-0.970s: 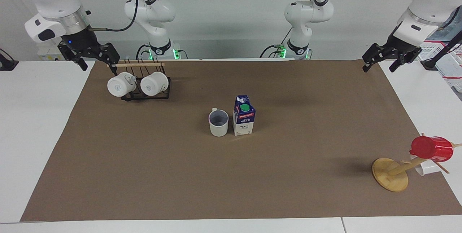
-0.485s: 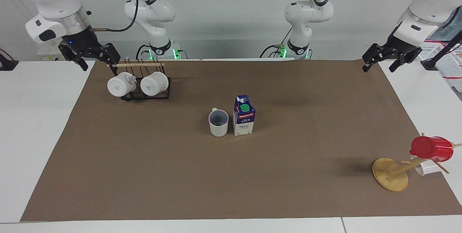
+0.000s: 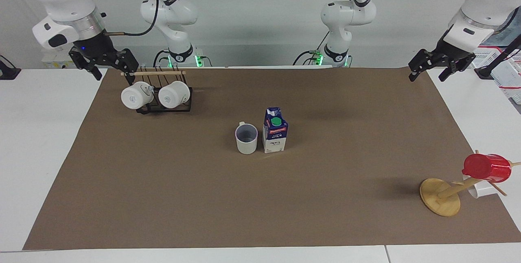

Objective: Place cup and milk on table

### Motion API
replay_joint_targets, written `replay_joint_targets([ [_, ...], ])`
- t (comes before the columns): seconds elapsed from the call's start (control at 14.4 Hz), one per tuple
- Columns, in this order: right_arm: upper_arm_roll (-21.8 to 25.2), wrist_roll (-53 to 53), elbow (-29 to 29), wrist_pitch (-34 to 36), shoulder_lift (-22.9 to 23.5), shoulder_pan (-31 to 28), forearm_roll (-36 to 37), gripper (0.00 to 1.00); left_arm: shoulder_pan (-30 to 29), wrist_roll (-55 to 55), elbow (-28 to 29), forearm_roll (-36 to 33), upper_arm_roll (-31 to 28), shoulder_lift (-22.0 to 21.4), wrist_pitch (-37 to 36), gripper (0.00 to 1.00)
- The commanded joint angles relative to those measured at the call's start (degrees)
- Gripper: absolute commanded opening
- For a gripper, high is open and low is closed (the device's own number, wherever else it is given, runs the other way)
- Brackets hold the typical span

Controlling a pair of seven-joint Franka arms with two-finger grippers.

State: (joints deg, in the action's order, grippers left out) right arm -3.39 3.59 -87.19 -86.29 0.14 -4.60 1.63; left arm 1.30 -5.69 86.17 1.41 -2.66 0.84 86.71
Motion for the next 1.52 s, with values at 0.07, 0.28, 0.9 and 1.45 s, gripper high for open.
replay_joint_targets([
  [0.07,-0.48,-0.60,-2.20,-0.10,-1.63,-0.41,1.01,1.00,0.19,-0.55,0.23,0.79,-0.33,-0.23,-0.75,1.00],
  [0.28,-0.48,-0.69,-2.11,-0.19,-1.63,-0.32,1.01,1.00,0.19,-0.55,0.23,0.79,-0.33,-0.23,-0.75,1.00],
  [0.9,-0.39,-0.86,-1.41,-0.45,-1.11,-0.23,0.92,1.00,0.19,-0.55,0.23,0.79,-0.33,-0.23,-0.75,1.00],
  [1.45,5.15,-0.42,-1.58,0.07,-1.37,5.74,0.92,1.00,0.19,-0.55,0.23,0.79,-0.33,-0.23,-0.75,1.00],
])
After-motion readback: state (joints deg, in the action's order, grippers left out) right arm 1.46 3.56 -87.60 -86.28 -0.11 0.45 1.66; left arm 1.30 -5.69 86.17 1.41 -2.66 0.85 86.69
